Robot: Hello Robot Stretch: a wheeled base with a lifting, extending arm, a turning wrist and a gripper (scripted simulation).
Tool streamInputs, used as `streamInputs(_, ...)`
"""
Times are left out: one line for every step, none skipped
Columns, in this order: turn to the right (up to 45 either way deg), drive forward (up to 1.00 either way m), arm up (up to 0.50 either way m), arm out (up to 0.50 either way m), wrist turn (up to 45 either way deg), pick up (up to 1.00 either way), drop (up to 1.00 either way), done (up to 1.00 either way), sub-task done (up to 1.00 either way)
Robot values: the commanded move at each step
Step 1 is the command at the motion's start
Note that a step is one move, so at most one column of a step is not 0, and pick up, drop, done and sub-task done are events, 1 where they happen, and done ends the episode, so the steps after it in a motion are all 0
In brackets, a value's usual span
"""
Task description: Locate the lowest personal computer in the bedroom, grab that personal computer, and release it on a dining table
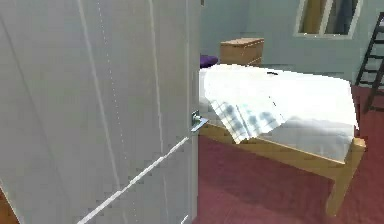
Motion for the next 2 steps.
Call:
streamInputs(21.0, 0.0, 0.0, 0.0, 0.0, 0.0, 0.0, 0.0, 0.0)
streamInputs(0.0, 0.1, 0.0, 0.0, 0.0, 0.0, 0.0, 0.0, 0.0)
